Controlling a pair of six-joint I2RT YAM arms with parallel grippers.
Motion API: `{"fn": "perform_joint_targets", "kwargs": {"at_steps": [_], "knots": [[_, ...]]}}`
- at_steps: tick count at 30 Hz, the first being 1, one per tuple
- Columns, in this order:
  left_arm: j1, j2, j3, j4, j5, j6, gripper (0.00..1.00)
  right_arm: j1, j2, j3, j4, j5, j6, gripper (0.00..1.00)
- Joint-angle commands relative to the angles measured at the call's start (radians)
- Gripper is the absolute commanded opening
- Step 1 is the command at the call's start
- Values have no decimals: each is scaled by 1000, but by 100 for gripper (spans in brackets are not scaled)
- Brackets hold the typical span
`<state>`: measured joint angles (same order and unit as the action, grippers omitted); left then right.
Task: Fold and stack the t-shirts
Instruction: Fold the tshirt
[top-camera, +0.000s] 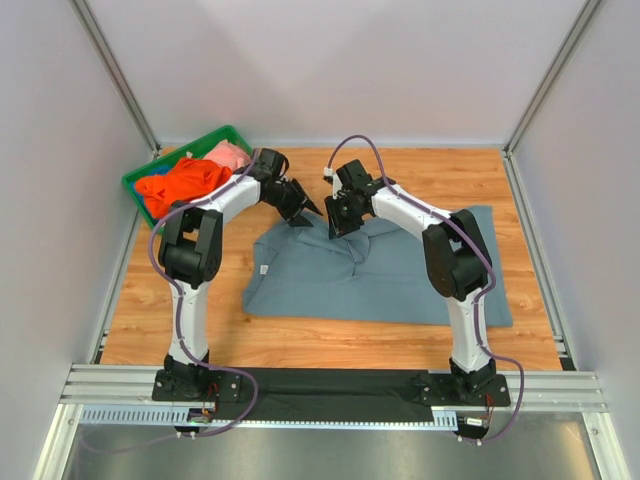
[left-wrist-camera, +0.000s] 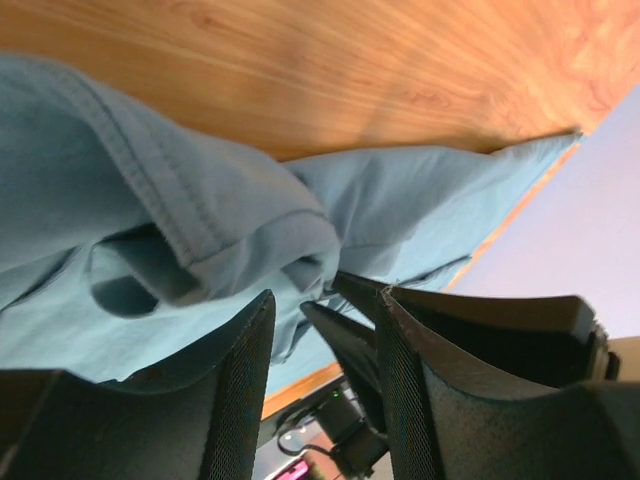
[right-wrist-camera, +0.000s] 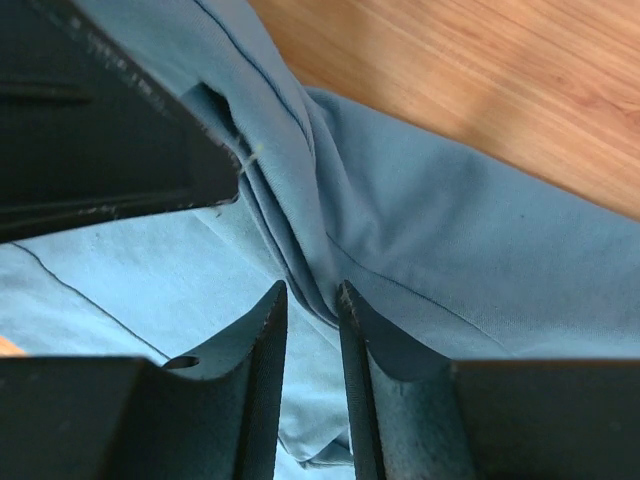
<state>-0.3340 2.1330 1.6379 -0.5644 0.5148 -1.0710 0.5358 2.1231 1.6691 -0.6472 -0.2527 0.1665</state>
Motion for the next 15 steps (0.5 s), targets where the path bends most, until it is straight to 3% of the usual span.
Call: {"fn": "perform_joint_targets", "kwargs": {"at_steps": [1,15], "knots": [[-5,16,56,-45,-10,-55,52,6,-52,0,17,-13,-18,28],[-14,28,56,-88,-90,-69,46,6,-58,-5,29,-19,-10,28]]}}
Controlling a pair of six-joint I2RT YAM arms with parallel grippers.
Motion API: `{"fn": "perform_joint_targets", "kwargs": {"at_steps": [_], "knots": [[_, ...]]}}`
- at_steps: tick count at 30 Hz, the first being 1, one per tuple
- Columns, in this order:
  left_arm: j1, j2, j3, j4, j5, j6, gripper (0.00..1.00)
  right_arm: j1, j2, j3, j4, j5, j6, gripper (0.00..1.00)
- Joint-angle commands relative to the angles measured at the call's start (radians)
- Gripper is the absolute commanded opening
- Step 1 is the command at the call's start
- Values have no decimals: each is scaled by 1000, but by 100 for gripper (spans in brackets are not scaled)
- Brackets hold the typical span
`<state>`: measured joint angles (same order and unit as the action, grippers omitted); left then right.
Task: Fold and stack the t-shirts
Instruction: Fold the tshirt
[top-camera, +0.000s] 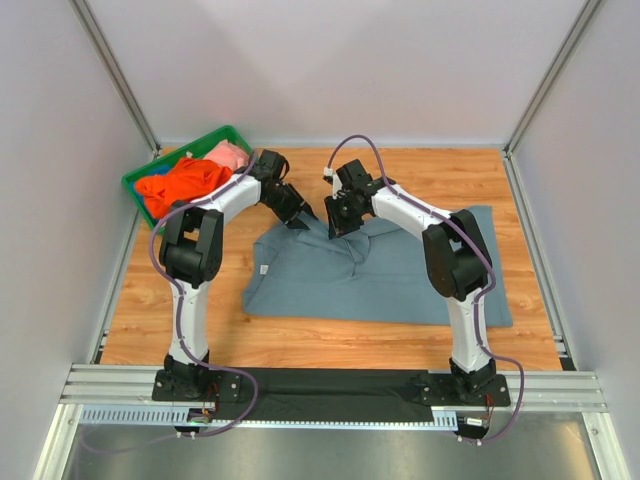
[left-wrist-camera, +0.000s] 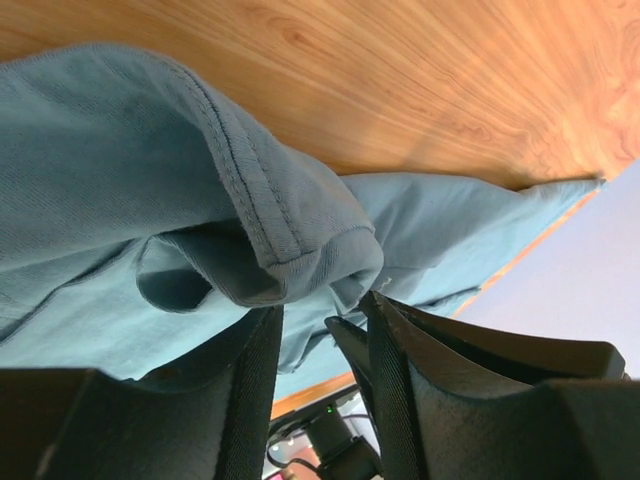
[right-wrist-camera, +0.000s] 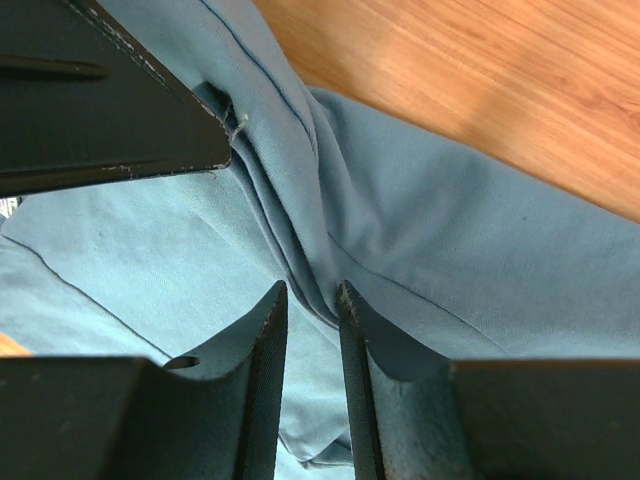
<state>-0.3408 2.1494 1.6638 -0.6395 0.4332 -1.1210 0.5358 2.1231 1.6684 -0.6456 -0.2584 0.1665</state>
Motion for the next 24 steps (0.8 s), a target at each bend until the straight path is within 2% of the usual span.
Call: {"fn": "perform_joint_targets", "kwargs": {"at_steps": [1,8,13,14,18,20,22,24], "knots": [[-7,12,30,-12,-10,-19,46,6,-60,-7,29,-12,-9,28],[-10,32,28,4,-1,-19,41,6,-66,-19,35,-2,-2,29],[-10,47,40,21,12,-23,31,6,-68,-18,38,1,1,29],[-10,49,43,21,15,-22,24,6,-68,-18,37,1,1,29],[-10,52,62,14,21,-14,14,6,-65,-19,38,1,2,29],[-10,47,67,0,18,-11,14,6,-65,-18,40,-1,5,29],[-10,34,67,-18,4,-11,19,4,-64,-18,40,-2,7,29],[-10,20,60,-20,-7,-20,33,6,-60,-15,40,-2,7,29]]}}
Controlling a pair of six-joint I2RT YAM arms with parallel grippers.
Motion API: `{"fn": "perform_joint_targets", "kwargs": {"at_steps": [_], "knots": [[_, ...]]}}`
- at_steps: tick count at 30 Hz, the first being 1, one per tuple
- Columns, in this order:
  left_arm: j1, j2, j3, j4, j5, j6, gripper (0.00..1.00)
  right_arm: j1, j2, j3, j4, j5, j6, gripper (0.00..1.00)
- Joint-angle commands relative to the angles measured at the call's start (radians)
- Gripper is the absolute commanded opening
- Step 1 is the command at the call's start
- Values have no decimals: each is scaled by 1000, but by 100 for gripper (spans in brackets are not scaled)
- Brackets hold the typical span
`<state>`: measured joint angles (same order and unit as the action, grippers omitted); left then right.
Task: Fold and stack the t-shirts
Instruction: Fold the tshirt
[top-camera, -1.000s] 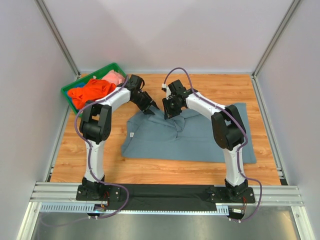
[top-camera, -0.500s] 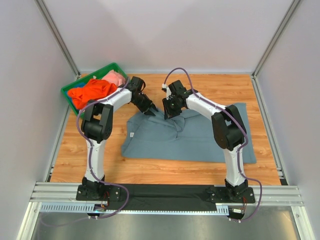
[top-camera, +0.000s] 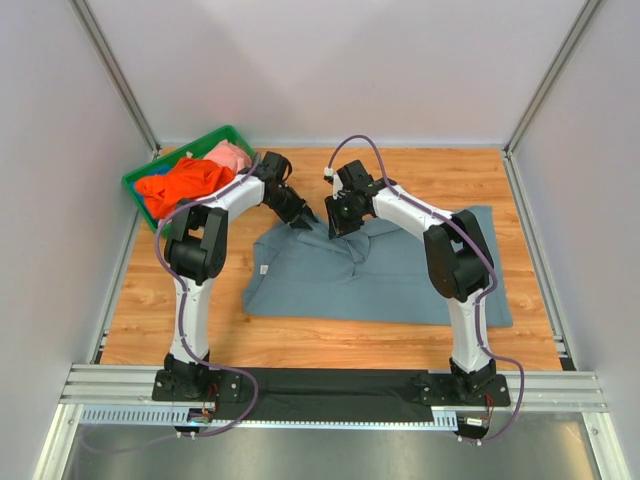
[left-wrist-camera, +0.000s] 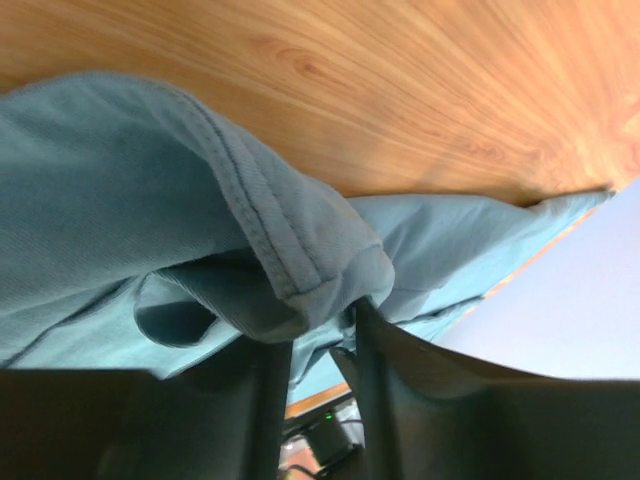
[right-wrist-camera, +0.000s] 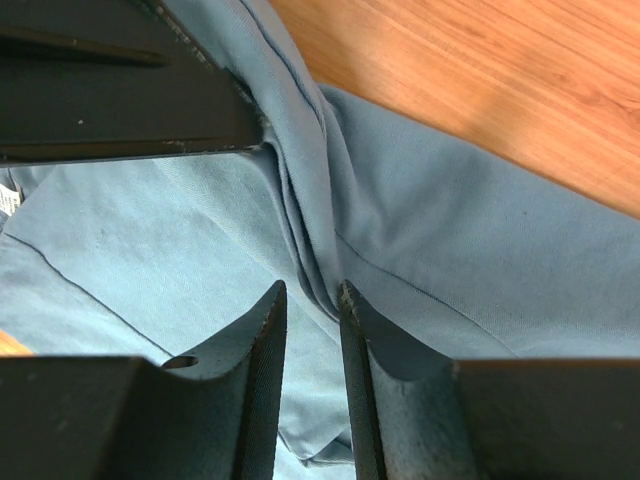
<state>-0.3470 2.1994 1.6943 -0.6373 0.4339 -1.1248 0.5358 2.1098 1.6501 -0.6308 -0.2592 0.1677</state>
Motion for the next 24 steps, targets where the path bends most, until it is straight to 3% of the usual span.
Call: {"fn": "perform_joint_targets", "kwargs": {"at_steps": [1,4,12,24], "knots": [[-4,-35,28,-16,-11,-21,40,6,-47,4,23,-2,4,29],[-4,-38,30,1,-11,-47,45,6,-47,4,20,-2,0,28],[-4,-27,70,-15,-30,-70,47,6,-31,19,17,-9,0,27],[-3,10,77,-42,-35,-72,40,6,-16,36,11,-12,-4,27]]}}
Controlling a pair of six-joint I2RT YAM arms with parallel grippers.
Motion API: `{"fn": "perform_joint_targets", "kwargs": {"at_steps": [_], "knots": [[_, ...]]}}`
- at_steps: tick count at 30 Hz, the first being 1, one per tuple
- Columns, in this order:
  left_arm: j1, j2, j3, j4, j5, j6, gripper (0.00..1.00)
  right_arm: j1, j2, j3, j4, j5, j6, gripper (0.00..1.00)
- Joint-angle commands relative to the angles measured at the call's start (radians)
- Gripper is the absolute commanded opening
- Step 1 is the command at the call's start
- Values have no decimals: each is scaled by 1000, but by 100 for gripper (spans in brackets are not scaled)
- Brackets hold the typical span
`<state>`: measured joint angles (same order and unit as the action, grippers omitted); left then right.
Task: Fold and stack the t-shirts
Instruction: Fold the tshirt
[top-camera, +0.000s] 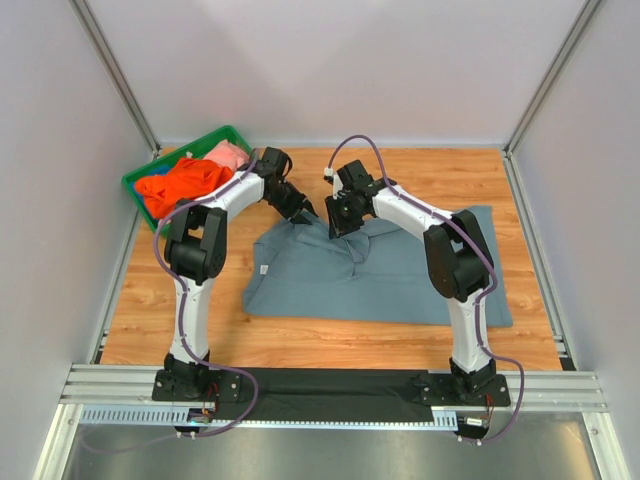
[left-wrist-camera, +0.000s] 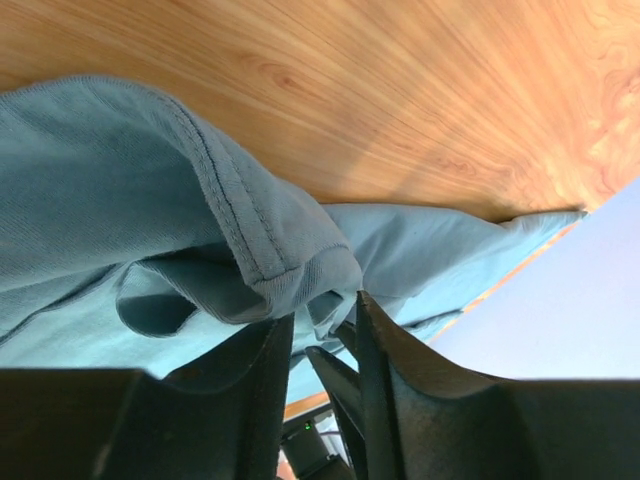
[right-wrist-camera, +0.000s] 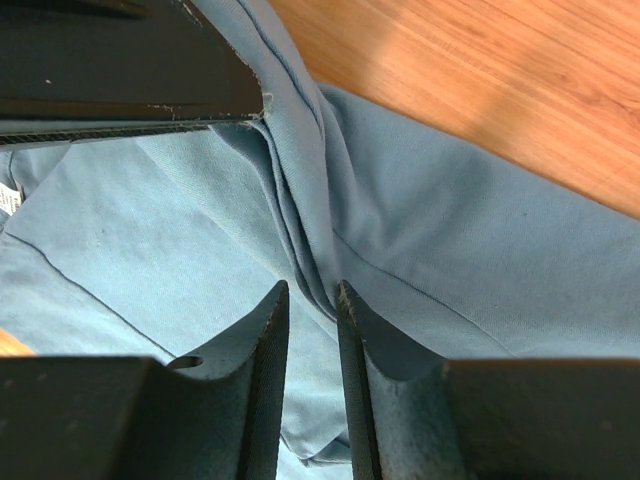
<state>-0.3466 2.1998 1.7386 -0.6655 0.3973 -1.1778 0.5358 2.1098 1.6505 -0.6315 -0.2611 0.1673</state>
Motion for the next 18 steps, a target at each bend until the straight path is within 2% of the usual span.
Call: {"fn": "perform_joint_targets", "kwargs": {"at_steps": [1,12,15,18], "knots": [[-3,11,33,-13,2,-20,37,6,-17,35,10,-10,-3,27],[-5,20,36,-11,0,-25,28,4,-19,35,10,-1,-8,28],[-5,18,33,-14,-2,-22,22,6,-19,35,10,0,-3,28],[-5,8,33,-14,6,-14,8,3,-28,41,7,8,11,31]]}}
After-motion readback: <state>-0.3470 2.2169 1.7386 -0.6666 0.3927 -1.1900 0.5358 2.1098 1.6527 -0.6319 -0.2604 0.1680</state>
